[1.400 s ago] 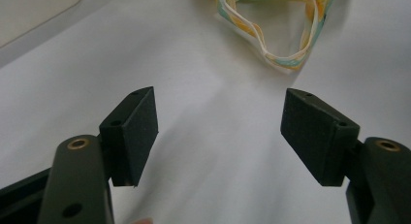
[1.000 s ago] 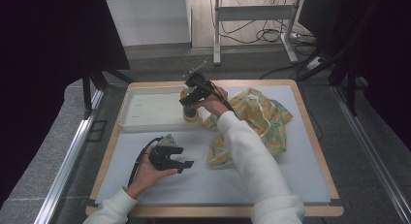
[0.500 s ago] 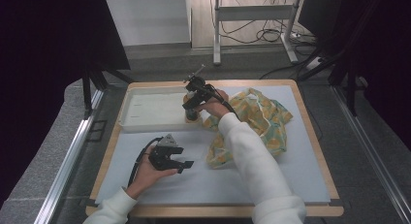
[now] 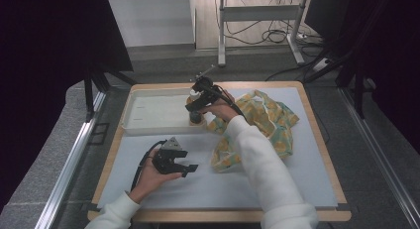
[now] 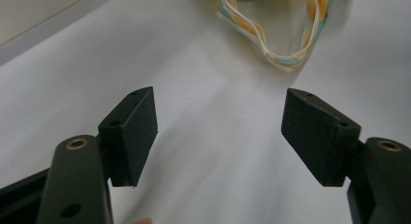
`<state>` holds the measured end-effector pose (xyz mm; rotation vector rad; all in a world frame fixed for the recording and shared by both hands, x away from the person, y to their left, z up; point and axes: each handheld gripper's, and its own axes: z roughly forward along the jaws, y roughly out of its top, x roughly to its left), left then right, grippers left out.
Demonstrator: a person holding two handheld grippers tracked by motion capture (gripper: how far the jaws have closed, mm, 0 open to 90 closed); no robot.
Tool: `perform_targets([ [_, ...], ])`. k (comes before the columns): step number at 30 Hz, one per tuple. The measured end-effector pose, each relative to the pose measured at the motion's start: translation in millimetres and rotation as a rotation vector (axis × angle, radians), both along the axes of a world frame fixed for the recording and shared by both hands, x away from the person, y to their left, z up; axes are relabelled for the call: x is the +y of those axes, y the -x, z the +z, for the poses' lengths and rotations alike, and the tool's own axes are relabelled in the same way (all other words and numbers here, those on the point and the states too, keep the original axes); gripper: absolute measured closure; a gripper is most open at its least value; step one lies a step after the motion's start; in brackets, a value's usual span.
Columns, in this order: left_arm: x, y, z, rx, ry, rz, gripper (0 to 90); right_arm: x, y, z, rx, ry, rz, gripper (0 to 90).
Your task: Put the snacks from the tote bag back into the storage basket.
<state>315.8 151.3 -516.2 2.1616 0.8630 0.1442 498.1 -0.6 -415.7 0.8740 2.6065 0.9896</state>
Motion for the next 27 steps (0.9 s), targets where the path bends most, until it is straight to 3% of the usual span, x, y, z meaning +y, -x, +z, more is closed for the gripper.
perform_targets([
  [15, 1.0, -1.4, -0.4, 0.003, -0.001, 0.001, 29.3, -18.0, 11.4, 14.9, -0.021, -0.037, -0.011, 15.8],
  [27, 2.5, -0.5, -1.1, 0.001, -0.001, 0.007, 30.0, -51.1, 27.4, 16.5, -0.024, -0.048, -0.023, 16.5],
])
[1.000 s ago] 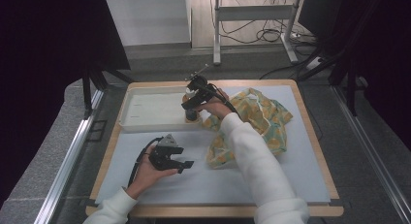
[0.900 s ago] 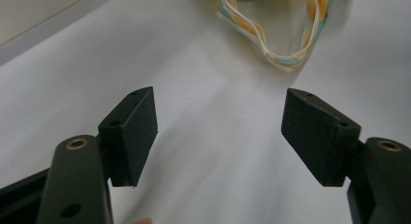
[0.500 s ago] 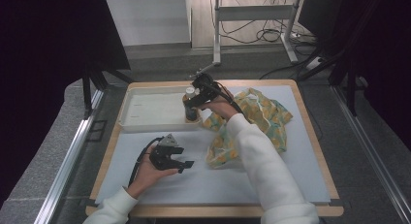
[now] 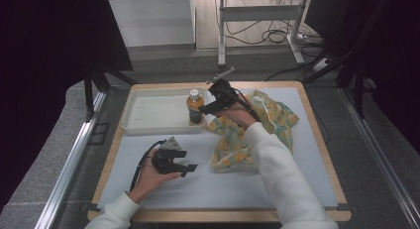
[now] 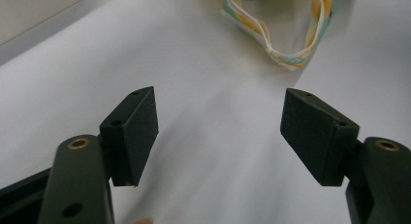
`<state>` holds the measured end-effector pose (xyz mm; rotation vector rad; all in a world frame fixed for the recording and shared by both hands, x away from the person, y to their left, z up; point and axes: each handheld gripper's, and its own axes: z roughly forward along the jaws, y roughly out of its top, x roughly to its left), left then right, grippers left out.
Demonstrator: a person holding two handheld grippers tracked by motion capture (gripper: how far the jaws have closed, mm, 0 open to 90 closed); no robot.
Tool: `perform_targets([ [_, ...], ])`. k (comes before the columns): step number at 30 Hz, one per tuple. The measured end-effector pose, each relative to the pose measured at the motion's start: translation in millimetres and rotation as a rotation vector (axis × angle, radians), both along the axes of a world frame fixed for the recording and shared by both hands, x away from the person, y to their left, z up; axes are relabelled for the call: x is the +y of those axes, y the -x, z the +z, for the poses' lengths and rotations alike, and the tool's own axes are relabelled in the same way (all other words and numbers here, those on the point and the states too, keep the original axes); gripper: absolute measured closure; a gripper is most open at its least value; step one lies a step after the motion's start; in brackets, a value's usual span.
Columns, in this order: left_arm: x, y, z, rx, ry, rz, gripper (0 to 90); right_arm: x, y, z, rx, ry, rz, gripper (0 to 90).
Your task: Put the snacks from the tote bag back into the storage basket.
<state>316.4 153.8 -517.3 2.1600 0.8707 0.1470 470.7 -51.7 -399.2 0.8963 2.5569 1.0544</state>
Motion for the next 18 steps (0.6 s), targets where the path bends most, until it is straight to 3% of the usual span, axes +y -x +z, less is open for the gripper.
perform_targets([
  [9, 2.7, -1.5, -1.1, 0.001, 0.0, 0.018, 30.1, -46.7, 28.0, 3.7, -0.024, -0.016, -0.013, 17.6],
  [18, 3.6, -3.1, -3.1, 0.008, -0.012, 0.029, 30.0, -95.0, 52.9, -6.5, -0.024, -0.024, -0.066, 18.2],
])
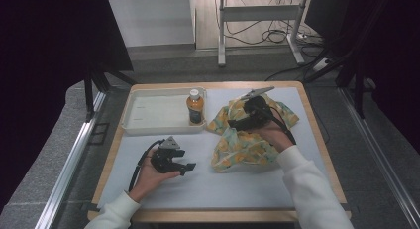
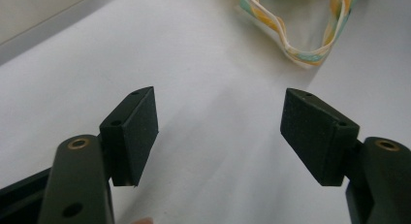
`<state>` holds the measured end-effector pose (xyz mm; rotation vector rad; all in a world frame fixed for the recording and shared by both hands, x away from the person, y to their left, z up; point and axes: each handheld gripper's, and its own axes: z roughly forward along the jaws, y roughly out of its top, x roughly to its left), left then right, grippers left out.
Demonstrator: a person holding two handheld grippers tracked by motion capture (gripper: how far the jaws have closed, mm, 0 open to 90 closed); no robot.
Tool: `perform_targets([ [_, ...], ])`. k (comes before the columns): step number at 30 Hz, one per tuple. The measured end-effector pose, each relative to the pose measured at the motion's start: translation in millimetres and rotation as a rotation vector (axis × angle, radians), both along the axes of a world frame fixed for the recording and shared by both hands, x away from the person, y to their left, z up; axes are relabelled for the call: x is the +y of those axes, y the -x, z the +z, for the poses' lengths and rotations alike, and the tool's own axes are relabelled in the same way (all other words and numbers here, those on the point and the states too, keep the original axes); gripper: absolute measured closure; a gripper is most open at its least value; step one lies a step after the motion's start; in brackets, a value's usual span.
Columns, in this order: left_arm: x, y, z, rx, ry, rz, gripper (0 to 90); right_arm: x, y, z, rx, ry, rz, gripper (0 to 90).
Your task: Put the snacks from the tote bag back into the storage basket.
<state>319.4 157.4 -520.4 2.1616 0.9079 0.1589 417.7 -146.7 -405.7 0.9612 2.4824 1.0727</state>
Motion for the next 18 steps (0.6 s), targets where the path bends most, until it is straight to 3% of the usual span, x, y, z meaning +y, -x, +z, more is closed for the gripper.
perform_targets([
  [18, 2.2, 1.0, -0.3, 0.001, 0.001, 0.006, 30.0, -53.1, 43.2, -33.3, -0.004, 0.001, -0.035, 18.3],
])
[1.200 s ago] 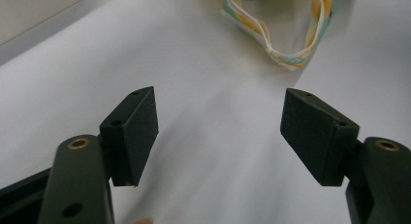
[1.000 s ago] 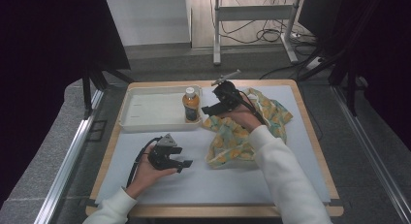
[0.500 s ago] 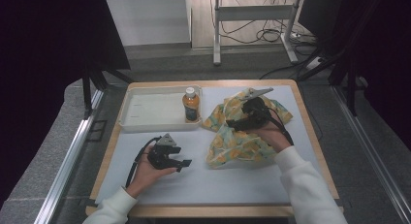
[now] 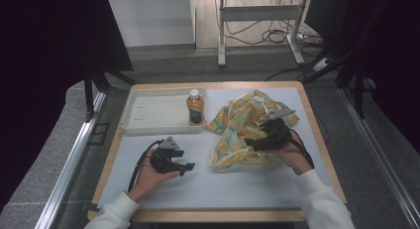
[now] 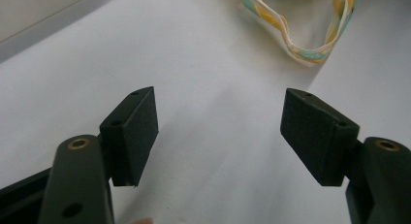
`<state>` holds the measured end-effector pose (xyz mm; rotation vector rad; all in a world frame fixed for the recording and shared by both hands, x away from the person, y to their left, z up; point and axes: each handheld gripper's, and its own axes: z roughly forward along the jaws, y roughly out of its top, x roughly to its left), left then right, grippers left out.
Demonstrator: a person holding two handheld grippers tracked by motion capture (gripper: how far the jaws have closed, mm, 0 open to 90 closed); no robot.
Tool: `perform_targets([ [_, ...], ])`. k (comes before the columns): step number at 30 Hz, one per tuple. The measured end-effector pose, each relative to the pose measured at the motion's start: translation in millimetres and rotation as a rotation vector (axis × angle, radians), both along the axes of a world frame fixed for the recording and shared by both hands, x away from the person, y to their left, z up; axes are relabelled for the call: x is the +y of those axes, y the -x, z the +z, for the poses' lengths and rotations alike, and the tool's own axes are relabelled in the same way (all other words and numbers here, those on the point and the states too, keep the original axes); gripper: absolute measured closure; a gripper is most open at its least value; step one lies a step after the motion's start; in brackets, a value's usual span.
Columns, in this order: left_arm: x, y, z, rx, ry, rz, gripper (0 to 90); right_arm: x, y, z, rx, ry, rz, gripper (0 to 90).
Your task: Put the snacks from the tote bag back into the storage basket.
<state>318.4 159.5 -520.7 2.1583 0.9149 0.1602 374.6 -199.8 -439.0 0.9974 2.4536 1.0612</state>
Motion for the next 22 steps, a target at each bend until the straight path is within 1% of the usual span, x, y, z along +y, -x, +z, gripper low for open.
perform_targets([
  [2, -0.3, 0.3, 0.1, 0.002, 0.004, 0.005, 30.0, -7.3, 7.1, -3.6, -0.005, -0.002, -0.006, 18.3],
  [4, -0.1, 0.2, 0.3, 0.0, 0.003, 0.006, 30.0, -14.3, 15.5, -7.6, -0.007, -0.015, -0.011, 18.4],
  [6, -0.3, 0.2, 0.2, -0.001, 0.005, 0.011, 30.0, -18.5, 21.6, -11.0, -0.01, -0.019, -0.012, 18.6],
  [8, 0.2, 0.1, 0.4, -0.002, -0.001, 0.008, 30.0, -21.0, 27.9, -14.8, -0.012, -0.018, -0.011, 18.6],
  [11, 0.5, 0.1, 0.7, -0.004, 0.002, 0.015, 29.9, -21.3, 34.3, -17.9, -0.023, -0.017, 0.003, 18.5],
  [14, 1.2, 0.1, 1.2, -0.006, 0.006, 0.019, 30.0, -19.7, 35.8, -17.8, -0.03, -0.015, 0.006, 18.5],
  [17, 1.7, 0.4, 1.6, -0.009, 0.008, 0.02, 29.9, -19.2, 36.0, -16.2, -0.046, -0.027, 0.004, 18.5],
  [22, 1.3, -0.4, 0.9, -0.007, 0.007, 0.019, 30.0, -18.0, 39.4, -14.5, -0.067, -0.026, 0.005, 18.5],
])
